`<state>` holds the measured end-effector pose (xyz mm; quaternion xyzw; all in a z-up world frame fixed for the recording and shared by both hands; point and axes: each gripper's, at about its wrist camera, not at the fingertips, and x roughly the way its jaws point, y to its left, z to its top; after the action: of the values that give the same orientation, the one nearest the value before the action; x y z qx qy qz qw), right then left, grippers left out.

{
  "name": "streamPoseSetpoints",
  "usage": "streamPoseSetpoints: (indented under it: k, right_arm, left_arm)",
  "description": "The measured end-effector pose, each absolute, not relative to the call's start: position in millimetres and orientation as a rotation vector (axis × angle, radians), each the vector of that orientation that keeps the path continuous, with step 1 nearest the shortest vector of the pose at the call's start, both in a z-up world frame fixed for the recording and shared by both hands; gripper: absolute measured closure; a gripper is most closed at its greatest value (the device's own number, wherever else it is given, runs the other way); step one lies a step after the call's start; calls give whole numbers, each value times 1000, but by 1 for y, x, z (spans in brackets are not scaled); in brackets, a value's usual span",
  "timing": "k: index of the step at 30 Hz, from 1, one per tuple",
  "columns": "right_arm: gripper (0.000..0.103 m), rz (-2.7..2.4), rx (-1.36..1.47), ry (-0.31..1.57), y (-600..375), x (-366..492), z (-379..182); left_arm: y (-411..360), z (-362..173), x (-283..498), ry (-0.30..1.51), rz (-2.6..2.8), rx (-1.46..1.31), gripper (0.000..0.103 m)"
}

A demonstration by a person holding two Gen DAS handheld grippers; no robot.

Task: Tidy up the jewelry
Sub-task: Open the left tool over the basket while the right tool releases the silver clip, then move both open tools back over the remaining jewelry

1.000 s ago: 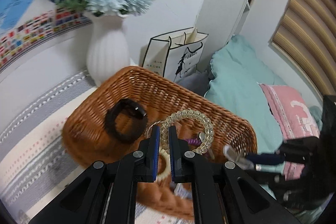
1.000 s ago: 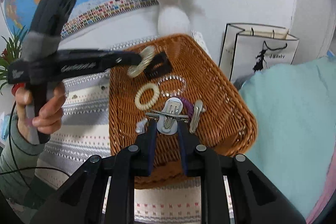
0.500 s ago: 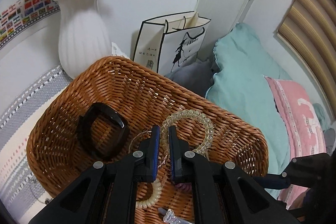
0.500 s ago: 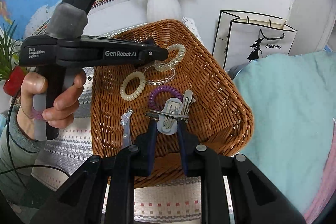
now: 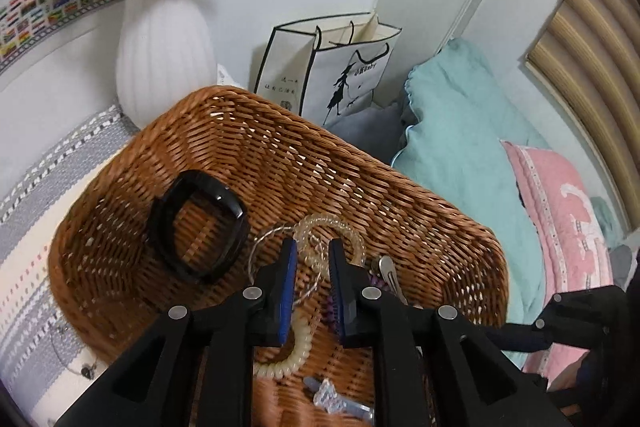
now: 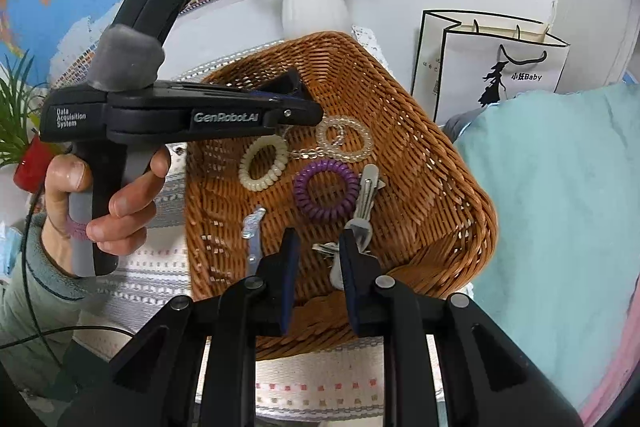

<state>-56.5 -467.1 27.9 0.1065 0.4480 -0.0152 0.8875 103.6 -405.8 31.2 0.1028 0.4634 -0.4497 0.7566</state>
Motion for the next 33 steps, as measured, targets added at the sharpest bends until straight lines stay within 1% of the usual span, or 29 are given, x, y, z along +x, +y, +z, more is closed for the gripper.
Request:
streamPoseSetpoints:
  k: [2, 4, 8, 9, 10, 11, 12, 13, 18, 23, 28, 33]
  right_arm:
    - [80, -31, 219, 921, -464, -59, 32]
    - [77, -17, 222, 910, -458, -61, 38]
    - [69, 26, 206, 864, -439, -66, 52]
    - [65, 39, 197, 847, -432, -67, 56]
    - [63, 49, 192, 836, -426, -67, 59]
    - [62, 64, 186, 824, -419, -66, 63]
    - [62, 79, 180, 815, -412, -65, 66]
    - [61, 93, 174, 808, -404, -63, 68]
    - [61, 162, 153, 804, -361, -51, 71]
    - [61, 204, 132, 830, -315, -40, 68]
    - [61, 232, 106, 853, -271, -31, 65]
    - [61, 243, 84, 879, -239, -19, 61]
  left_arm:
    - [-396, 36, 101, 1000, -985, 207, 83]
    - [-380, 42, 96, 989, -990, 191, 75]
    - [-334, 58, 83, 934, -977, 174, 72]
    - [-318, 63, 81, 917, -970, 167, 69]
    - [-301, 70, 78, 896, -954, 158, 62]
    - [-285, 75, 76, 877, -938, 145, 58]
    - [-269, 80, 75, 856, -922, 132, 51]
    - [-245, 88, 71, 822, -894, 117, 48]
    - [-158, 110, 57, 712, -761, 101, 46]
    - [-84, 120, 45, 666, -645, 61, 46]
    - [-20, 117, 44, 670, -575, -7, 46]
    - [16, 102, 55, 715, -514, -59, 46]
